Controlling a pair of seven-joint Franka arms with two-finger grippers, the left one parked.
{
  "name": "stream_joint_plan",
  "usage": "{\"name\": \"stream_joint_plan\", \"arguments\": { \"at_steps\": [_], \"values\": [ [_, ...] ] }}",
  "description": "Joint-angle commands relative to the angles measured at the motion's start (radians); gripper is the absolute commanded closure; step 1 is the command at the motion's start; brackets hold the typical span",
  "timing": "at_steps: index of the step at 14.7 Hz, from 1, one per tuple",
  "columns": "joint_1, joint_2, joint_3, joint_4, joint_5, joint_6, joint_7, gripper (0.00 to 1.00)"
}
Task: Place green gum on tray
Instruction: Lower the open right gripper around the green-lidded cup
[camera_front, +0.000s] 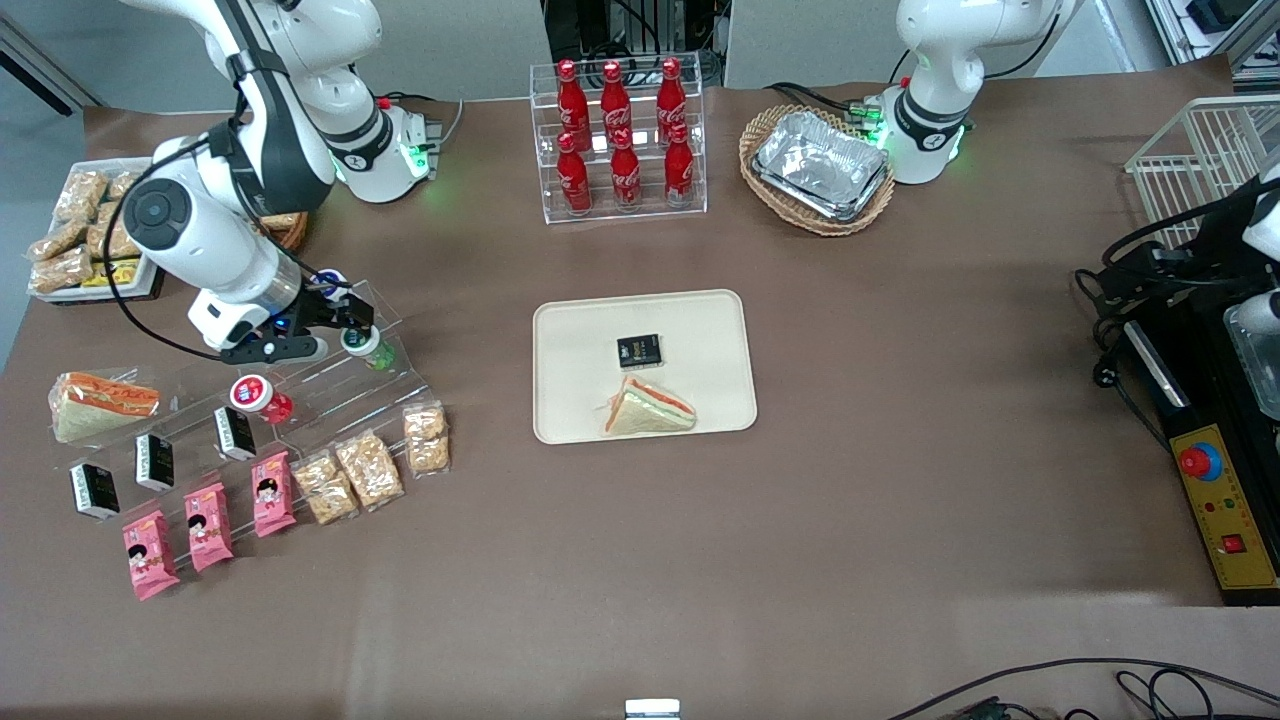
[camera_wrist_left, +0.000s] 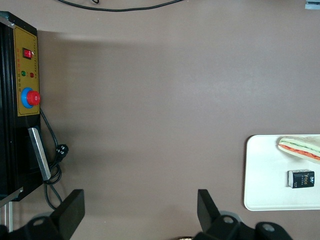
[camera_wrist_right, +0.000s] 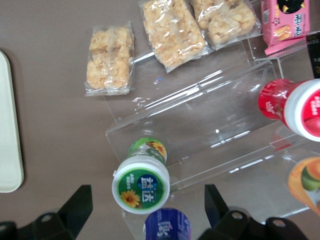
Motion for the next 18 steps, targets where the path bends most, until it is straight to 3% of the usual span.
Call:
{"name": "stream_joint_plan", "arguments": {
  "at_steps": [1,14,18],
  "values": [
    [0.015,0.023,-0.005,-0.002,-0.011,0.026,-0.001,0.0],
    [0.032,0.055,-0.003,-0.056,-0.011,0.113,0.008,0.0],
    [0.032,0.056,-0.005,-0.073,-0.011,0.127,0.008,0.13]
  ]
}}
